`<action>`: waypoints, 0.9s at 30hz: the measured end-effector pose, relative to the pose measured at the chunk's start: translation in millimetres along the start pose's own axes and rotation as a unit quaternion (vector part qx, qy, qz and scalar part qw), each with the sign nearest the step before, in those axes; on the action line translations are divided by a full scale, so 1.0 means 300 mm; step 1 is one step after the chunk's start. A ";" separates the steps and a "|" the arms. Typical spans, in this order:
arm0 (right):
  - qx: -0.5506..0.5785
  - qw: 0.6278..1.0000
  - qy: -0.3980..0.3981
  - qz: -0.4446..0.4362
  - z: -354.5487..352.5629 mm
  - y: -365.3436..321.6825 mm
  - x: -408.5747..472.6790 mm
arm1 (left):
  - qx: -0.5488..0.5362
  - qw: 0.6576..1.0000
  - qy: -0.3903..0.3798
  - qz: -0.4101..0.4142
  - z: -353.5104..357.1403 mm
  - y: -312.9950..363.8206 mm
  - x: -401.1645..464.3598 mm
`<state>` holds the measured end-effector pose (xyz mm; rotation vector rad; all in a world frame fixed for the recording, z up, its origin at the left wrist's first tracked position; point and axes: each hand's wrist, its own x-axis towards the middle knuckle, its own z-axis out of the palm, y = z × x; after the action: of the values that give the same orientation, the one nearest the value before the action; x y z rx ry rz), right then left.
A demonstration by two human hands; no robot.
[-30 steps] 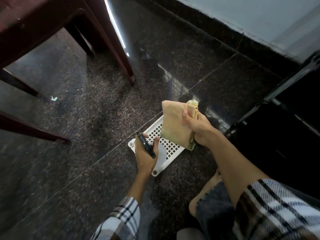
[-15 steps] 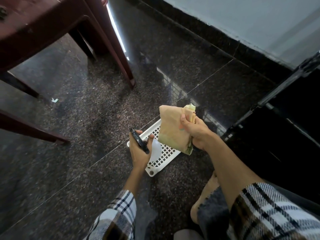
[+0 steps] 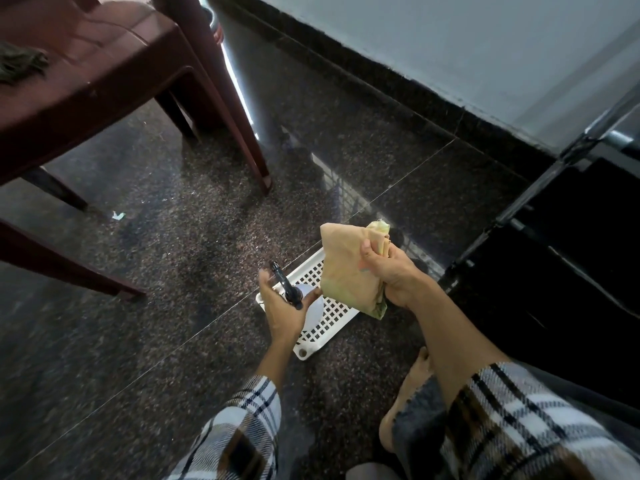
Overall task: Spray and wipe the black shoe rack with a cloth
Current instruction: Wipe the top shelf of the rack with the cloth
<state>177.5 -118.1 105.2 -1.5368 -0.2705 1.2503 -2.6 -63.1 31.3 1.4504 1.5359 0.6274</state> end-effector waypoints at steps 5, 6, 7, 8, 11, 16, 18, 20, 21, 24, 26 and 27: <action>0.012 1.000 0.010 -0.007 0.001 -0.101 -0.123 | -0.028 0.954 -0.020 -0.298 0.031 0.152 -0.149; 0.014 1.000 0.010 -0.015 -0.004 -0.123 -0.153 | -0.055 0.943 -0.069 -0.321 0.042 0.204 -0.184; 0.015 1.000 0.010 -0.024 -0.012 -0.145 -0.187 | -0.080 0.934 -0.121 -0.325 0.053 0.261 -0.221; 0.018 0.999 0.011 -0.034 -0.022 -0.169 -0.225 | -0.103 0.927 -0.167 -0.319 0.058 0.322 -0.257; 0.047 0.996 0.037 -0.069 -0.073 -0.253 -0.343 | -0.180 0.905 -0.259 -0.285 0.061 0.492 -0.349; 0.124 0.976 0.058 -0.171 -0.216 -0.420 -0.572 | -0.276 0.874 -0.338 -0.212 0.063 0.797 -0.475; 0.155 0.963 0.063 -0.209 -0.284 -0.484 -0.684 | -0.270 0.860 -0.388 -0.190 0.069 0.919 -0.541; 0.190 0.949 0.058 -0.246 -0.363 -0.543 -0.800 | -0.246 0.854 -0.430 -0.160 0.073 1.044 -0.617; 0.204 0.942 0.045 -0.264 -0.407 -0.569 -0.859 | -0.239 0.849 -0.447 -0.149 0.073 1.107 -0.661; 0.231 0.922 -0.006 -0.311 -0.520 -0.632 -1.042 | -0.224 0.837 -0.486 -0.111 0.082 1.280 -0.794; 0.250 0.901 -0.009 -0.353 -0.589 -0.665 -1.147 | -0.216 0.827 -0.514 -0.073 0.093 1.381 -0.880; 0.261 0.887 -0.006 -0.381 -0.622 -0.677 -1.191 | -0.208 0.823 -0.526 -0.053 0.102 1.427 -0.921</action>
<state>262.8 -403.0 445.0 -0.8136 -0.4486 0.6209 210.8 -256.9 452.4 1.0381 0.5333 0.0117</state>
